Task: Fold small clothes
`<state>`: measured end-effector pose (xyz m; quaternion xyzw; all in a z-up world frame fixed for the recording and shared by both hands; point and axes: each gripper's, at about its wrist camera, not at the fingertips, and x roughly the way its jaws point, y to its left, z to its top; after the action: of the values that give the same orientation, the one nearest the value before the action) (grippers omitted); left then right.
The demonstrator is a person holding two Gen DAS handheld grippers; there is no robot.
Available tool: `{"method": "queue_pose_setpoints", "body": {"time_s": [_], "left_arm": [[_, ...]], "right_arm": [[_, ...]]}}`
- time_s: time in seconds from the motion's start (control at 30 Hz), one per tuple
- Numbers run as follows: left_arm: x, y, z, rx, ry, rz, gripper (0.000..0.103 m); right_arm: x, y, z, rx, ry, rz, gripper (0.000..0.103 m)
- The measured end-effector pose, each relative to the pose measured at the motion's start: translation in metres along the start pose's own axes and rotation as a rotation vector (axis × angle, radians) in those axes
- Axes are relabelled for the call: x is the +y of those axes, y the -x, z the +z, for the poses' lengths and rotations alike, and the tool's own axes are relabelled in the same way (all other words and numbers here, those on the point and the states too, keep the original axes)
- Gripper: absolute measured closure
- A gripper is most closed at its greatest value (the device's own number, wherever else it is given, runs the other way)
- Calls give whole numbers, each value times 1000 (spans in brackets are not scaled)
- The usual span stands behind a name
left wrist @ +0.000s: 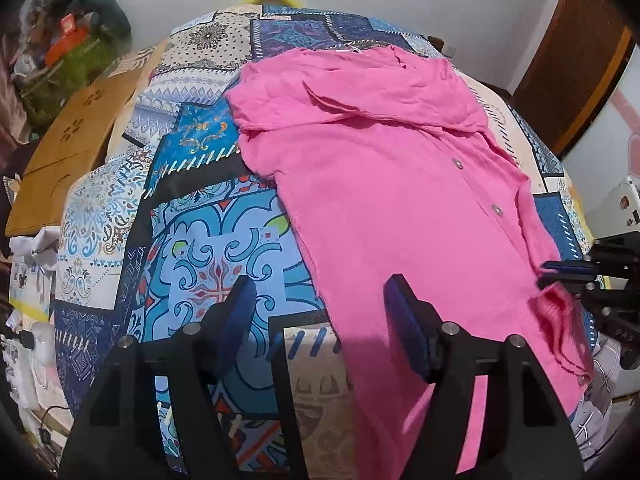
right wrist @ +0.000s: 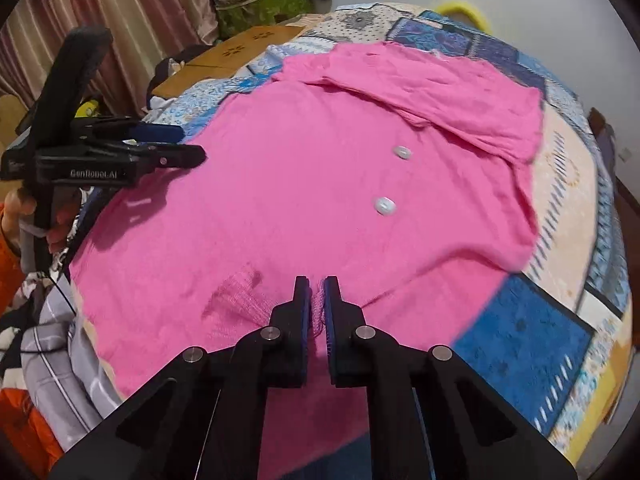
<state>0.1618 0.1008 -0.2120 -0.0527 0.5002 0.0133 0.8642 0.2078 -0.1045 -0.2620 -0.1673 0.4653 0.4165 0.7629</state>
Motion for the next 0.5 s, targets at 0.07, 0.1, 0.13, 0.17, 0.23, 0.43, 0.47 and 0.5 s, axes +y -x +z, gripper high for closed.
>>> {"method": "queue_pose_setpoints", "body": {"time_s": [0.07,0.1,0.13,0.17,0.23,0.43,0.47,0.5], "left_arm": [[-1,0,-1,-4,-4,9,35],[-2,0,-1,-5,-7,12,35],[-2,0,0,-6,-11,16,35],[-2,0,-1,-7,-13,20,35],[-3,1,-2,-10,-15,26,35],[-4,1,-4,-18,-5,43,34],[-3,1,-4,-15,0,44,35],[-3,3,-3,-9,12,44,35]], "right_arm": [[-8,12,-8,-7,-19,-23,97],[-13,17,-14,-8,-32,-40,97],[-19,23,-20,-7,-46,-61,97],[-26,28,-26,-3,-62,-75,97],[-43,38,-43,15,-96,-112,97],[-82,50,-94,95,-200,-194,97],[-86,50,-100,104,-212,-207,97],[-89,51,-103,107,-224,-221,97]]}}
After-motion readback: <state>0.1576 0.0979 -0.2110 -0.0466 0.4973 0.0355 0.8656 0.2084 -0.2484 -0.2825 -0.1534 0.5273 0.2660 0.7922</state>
